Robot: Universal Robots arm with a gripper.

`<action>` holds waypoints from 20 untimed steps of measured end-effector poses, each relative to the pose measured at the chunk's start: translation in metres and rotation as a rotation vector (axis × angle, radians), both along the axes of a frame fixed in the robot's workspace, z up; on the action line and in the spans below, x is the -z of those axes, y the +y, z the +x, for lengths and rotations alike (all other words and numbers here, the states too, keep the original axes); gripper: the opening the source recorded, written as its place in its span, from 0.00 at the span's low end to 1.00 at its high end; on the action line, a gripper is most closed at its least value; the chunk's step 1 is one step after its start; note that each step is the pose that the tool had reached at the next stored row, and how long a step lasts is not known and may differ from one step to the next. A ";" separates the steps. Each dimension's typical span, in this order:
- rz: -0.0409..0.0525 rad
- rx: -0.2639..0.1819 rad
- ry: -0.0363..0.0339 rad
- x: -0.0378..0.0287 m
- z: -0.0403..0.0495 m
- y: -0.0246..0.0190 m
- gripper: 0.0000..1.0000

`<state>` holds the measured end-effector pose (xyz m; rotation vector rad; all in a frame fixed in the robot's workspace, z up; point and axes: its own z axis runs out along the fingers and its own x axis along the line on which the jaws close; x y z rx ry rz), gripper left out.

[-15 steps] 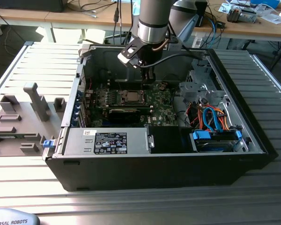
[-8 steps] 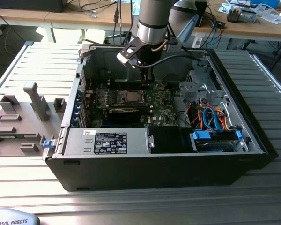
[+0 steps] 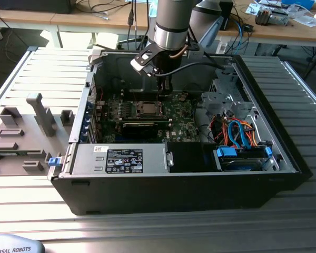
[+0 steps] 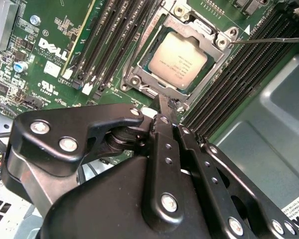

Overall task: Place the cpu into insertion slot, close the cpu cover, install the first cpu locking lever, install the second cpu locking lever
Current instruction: 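Close the cpu cover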

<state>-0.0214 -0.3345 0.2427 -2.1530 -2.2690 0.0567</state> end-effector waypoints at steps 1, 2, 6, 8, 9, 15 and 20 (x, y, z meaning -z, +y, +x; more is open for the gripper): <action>0.0000 0.000 0.0000 0.0004 0.0000 0.0000 0.11; 0.0001 0.000 -0.0001 0.0004 0.0000 0.0000 0.11; 0.0001 0.000 0.0000 0.0014 -0.0001 0.0000 0.11; 0.0002 0.000 -0.0001 0.0022 -0.0004 0.0000 0.11; 0.0003 0.000 -0.0001 0.0025 -0.0004 0.0000 0.11; 0.0000 0.000 0.0001 0.0049 -0.0029 0.0000 0.11; 0.0001 0.000 0.0000 0.0056 -0.0088 0.0000 0.11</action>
